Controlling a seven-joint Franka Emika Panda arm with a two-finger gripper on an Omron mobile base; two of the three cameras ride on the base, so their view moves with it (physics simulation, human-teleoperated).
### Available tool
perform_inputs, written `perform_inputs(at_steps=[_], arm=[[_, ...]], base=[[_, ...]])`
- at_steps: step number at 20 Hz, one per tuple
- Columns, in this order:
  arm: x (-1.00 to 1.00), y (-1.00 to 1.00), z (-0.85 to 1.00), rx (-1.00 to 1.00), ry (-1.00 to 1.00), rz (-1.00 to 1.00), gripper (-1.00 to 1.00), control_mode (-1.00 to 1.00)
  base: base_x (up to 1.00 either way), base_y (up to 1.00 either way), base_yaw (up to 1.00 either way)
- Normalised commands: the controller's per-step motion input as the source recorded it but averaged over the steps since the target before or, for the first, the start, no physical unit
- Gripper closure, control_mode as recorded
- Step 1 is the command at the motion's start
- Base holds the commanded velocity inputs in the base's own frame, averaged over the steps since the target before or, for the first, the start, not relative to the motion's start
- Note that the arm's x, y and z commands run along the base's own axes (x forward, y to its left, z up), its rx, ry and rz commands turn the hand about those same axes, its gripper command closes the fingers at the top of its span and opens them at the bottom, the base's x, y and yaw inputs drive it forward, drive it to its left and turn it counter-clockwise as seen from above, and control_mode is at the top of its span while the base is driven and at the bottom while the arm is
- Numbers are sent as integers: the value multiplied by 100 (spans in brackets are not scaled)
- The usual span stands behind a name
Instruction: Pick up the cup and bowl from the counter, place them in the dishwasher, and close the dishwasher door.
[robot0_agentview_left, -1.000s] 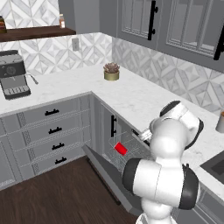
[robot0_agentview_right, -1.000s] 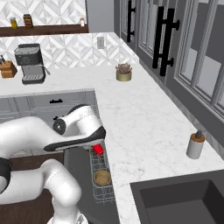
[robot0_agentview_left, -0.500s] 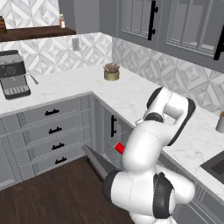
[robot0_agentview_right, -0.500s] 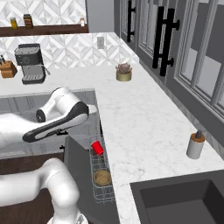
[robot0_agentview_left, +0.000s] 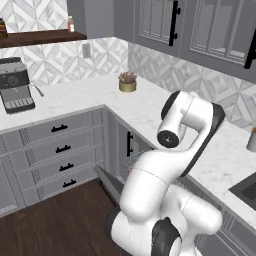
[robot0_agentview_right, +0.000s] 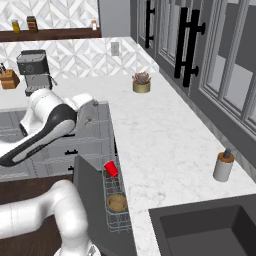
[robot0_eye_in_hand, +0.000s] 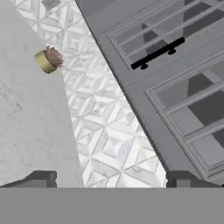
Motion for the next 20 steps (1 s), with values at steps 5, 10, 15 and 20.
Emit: perform_inputs(at_steps=[5,10,15,20], arm=[[-39,0,79,-91,6,0,-100,-100],[-52,-13,38,-90,41,0,-100,-100],[-54,-45,-6,-88,79,0,-100,-100],[-55,-48,36,-86,42,-2,-100,-100]], base=[[0,0,0],[0,0,0],[0,0,0],[0,0,0]])
